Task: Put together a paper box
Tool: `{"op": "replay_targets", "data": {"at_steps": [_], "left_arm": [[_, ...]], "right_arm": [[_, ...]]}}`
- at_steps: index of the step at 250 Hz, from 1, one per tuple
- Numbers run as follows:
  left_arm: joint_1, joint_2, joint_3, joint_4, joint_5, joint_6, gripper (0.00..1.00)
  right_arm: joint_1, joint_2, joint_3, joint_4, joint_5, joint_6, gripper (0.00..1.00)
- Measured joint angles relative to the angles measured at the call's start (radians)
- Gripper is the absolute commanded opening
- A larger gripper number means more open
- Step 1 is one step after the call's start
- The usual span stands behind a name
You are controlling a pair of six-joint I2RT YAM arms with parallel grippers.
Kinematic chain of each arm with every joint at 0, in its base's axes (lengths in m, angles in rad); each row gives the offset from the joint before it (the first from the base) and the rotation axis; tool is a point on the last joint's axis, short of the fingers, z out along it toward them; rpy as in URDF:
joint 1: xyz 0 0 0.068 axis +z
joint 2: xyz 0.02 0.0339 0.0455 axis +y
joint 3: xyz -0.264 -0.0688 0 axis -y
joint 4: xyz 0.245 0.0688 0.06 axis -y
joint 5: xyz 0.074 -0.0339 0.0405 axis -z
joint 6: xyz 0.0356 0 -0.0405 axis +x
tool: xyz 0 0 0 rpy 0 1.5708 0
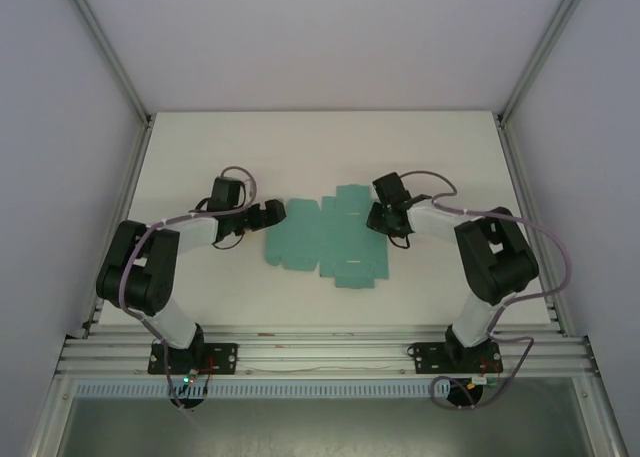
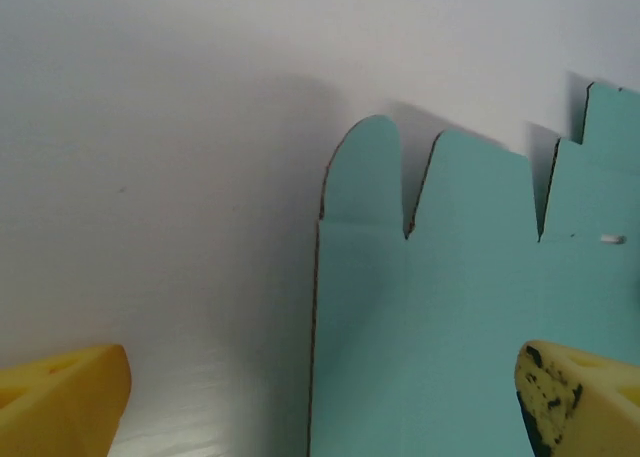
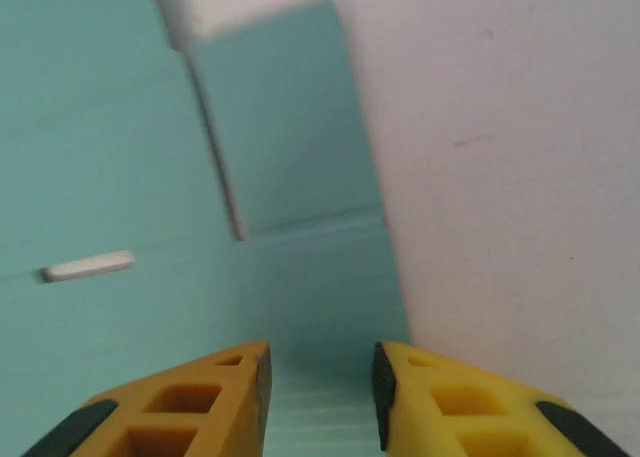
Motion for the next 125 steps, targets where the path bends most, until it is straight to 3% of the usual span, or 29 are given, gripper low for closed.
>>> {"op": "replay_targets", "data": {"at_steps": [59, 125], "left_arm": [[-0.027, 0.028, 0.002, 0.045, 0.112, -0.008, 0.93], [-0.040, 0.070, 0.001, 0.138, 0.223, -0.053, 0.72]], "right_arm": [[-0.019, 0.000, -0.033, 0.085, -0.013, 0.048, 0.30], [-0.023, 0.001, -0.078, 0.203, -0.014, 0.073, 0.30]]}}
